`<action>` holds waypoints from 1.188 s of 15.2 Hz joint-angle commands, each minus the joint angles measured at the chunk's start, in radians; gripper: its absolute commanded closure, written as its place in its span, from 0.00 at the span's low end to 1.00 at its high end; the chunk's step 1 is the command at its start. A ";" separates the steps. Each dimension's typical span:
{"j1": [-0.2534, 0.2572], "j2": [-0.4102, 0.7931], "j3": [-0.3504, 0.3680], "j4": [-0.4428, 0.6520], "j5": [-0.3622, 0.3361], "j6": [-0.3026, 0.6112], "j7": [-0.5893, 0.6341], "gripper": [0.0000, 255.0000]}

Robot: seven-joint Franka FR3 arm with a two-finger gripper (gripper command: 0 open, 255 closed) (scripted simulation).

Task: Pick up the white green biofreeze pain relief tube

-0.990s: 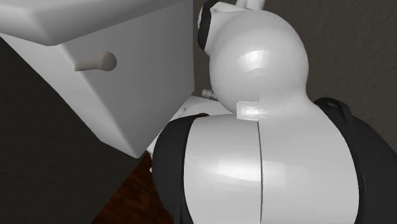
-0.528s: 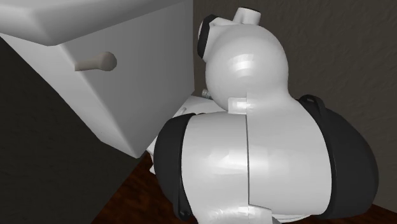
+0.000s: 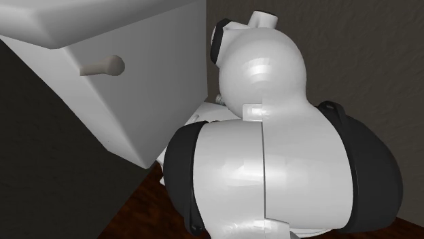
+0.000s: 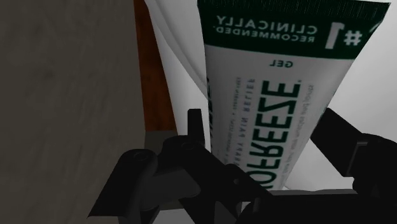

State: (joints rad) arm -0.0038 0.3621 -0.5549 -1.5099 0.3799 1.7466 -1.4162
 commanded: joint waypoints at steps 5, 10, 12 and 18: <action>-0.001 -0.002 -0.001 0.009 -0.002 -0.011 0.003 1.00; -0.009 -0.004 -0.003 0.075 -0.006 -0.075 0.017 1.00; -0.013 -0.002 -0.004 0.103 -0.006 -0.102 0.022 1.00; -0.031 0.009 -0.006 0.201 -0.002 -0.187 0.037 1.00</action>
State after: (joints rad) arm -0.0308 0.3673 -0.5608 -1.3291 0.3761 1.5760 -1.3821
